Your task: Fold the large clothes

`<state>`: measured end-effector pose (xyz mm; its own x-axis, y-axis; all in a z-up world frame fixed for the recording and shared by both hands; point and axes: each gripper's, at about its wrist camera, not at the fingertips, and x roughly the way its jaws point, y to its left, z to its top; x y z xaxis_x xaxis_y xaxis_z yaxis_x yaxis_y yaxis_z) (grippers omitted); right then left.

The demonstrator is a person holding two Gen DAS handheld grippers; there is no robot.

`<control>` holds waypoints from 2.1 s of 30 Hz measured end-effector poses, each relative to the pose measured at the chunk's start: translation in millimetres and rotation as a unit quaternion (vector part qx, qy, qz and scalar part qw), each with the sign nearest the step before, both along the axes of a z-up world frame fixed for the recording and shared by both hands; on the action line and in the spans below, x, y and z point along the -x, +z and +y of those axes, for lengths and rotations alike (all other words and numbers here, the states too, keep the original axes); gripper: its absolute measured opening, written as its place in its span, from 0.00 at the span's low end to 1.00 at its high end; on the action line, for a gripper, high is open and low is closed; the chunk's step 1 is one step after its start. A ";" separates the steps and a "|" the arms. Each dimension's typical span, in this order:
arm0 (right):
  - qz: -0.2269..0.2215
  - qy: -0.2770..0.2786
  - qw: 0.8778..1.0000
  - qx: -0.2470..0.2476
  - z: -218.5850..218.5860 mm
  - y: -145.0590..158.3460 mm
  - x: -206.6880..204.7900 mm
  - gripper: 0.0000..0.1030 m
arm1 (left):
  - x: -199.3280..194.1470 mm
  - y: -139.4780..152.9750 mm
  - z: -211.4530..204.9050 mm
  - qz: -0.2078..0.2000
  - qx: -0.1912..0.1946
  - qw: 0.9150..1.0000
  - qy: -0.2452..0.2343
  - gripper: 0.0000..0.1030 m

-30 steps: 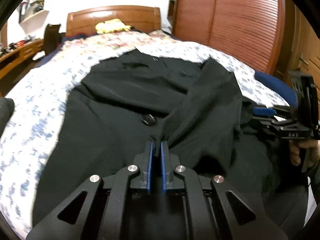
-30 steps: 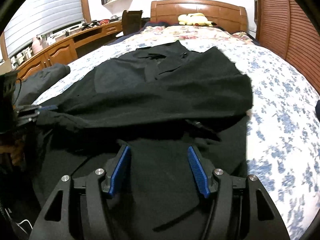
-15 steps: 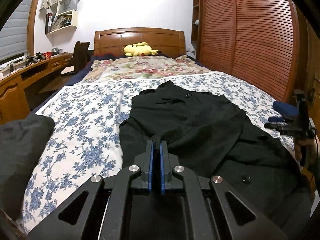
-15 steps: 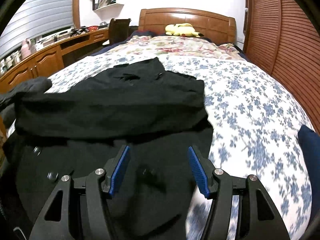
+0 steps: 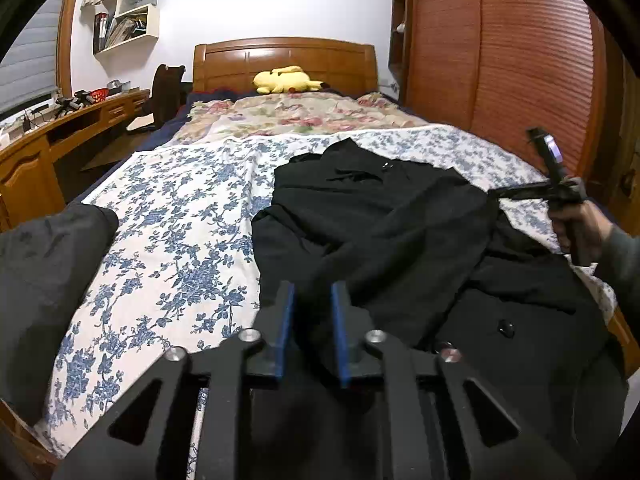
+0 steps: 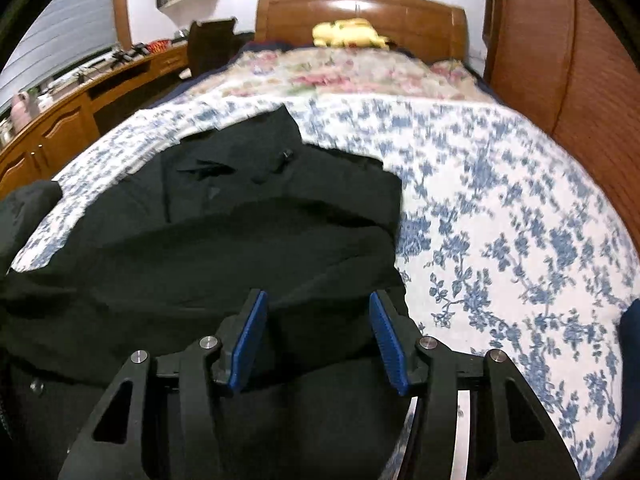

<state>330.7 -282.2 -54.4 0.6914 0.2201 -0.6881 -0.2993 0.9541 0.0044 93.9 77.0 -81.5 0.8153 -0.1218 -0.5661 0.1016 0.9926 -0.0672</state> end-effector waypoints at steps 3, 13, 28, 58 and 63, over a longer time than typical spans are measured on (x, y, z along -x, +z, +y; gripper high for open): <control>0.050 -0.007 0.999 -0.003 -1.1 -20.0 -22.3 0.53 | 2.9 0.0 4.2 -0.001 0.004 1.000 0.001 0.35; 0.060 0.003 0.998 0.020 -2.2 -27.4 5.4 0.53 | 4.2 -13.1 15.8 0.022 -0.002 1.000 0.006 0.68; 0.005 0.014 1.000 -0.025 -40.0 -2.4 183.1 0.60 | 14.3 -37.6 27.9 0.054 -0.011 0.998 0.015 0.68; 0.067 0.018 0.997 0.019 -28.9 -28.8 246.5 0.62 | 44.2 -60.1 40.7 0.110 0.006 0.994 -0.020 0.48; 0.075 0.033 0.997 0.014 -25.7 -30.8 250.6 0.56 | 49.3 -62.8 37.8 0.119 0.005 0.992 -0.035 0.47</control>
